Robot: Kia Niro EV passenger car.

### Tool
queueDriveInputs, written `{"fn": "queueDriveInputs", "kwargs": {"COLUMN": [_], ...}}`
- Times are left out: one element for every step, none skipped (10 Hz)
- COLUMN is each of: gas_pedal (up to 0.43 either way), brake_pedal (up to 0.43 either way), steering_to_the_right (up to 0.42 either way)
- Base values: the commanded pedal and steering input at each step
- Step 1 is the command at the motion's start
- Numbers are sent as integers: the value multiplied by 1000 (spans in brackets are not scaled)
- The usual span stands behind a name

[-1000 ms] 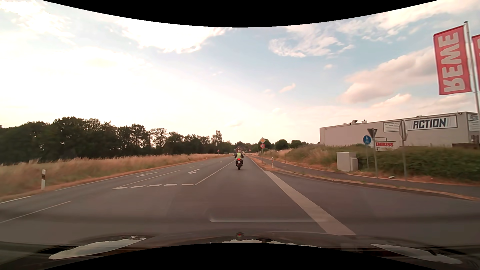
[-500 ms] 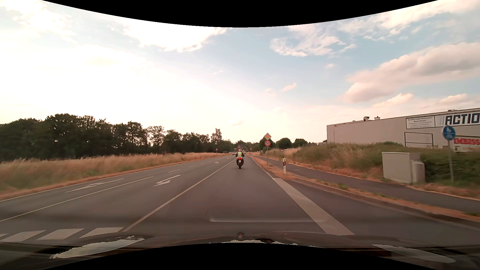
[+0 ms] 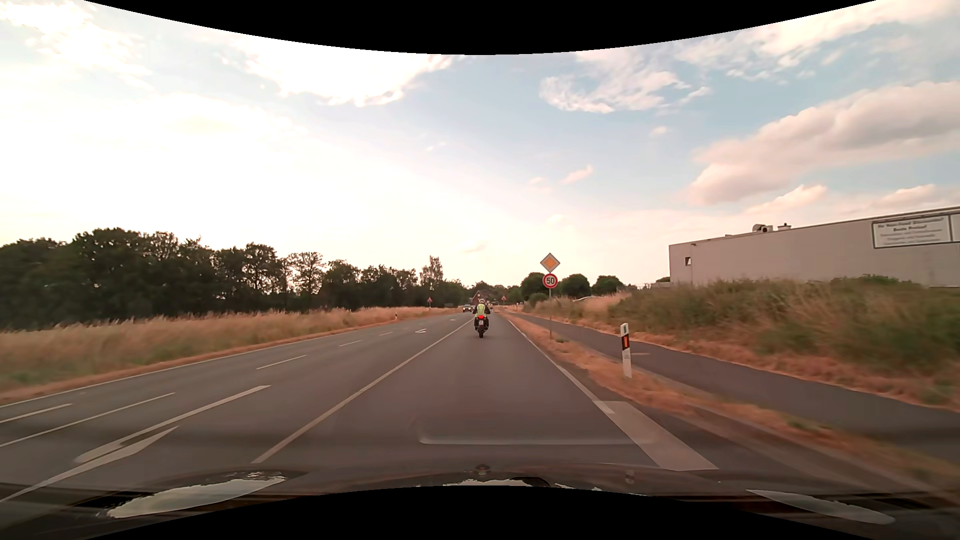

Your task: Follow the waypoints while adhering to traffic rules and regulations

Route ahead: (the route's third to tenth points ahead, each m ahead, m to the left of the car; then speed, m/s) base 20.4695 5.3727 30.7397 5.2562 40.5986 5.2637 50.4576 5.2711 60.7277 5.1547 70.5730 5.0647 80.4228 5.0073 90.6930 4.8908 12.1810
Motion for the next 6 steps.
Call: {"fn": "queueDriveInputs", "kwargs": {"gas_pedal": [138,138,138,138,150,150], "brake_pedal": [0,0,0,0,0,0], "steering_to_the_right": [-4,-4,-4,-5,-5,-4]}}
